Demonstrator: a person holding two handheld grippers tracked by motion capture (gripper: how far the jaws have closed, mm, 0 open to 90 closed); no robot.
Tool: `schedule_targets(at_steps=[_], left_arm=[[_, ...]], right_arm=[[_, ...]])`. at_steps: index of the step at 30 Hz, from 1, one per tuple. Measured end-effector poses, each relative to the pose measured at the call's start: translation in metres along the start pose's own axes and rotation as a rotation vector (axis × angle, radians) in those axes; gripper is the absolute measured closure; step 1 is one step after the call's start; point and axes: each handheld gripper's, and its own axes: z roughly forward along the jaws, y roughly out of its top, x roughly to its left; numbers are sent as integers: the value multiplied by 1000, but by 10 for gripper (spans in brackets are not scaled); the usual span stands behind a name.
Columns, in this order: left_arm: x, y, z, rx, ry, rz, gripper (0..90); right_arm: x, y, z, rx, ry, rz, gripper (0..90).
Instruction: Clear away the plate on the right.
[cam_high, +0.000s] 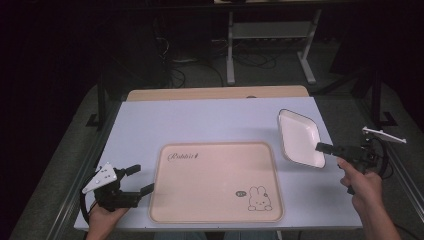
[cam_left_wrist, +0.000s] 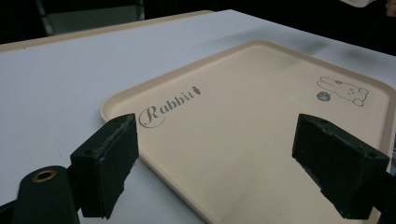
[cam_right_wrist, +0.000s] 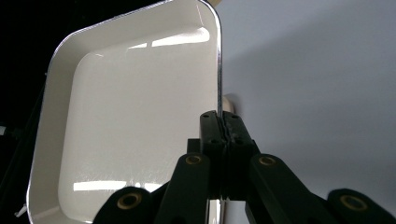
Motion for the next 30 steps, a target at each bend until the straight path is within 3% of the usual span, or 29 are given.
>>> schedule_targets(at_steps=[8, 17, 21, 30], left_arm=[[1, 0, -1, -7, 0, -5, 144], [2, 0, -2, -14, 2, -8, 144], [2, 0, -3, -16, 2, -8, 144], [2, 0, -5, -27, 2, -8, 144]], right_arm=[[47, -3, -5, -8, 18, -72, 884], [112, -4, 3, 19, 20, -172, 884], [125, -9, 14, 34, 21, -183, 884], [133, -32, 50, 81, 30, -185, 884]])
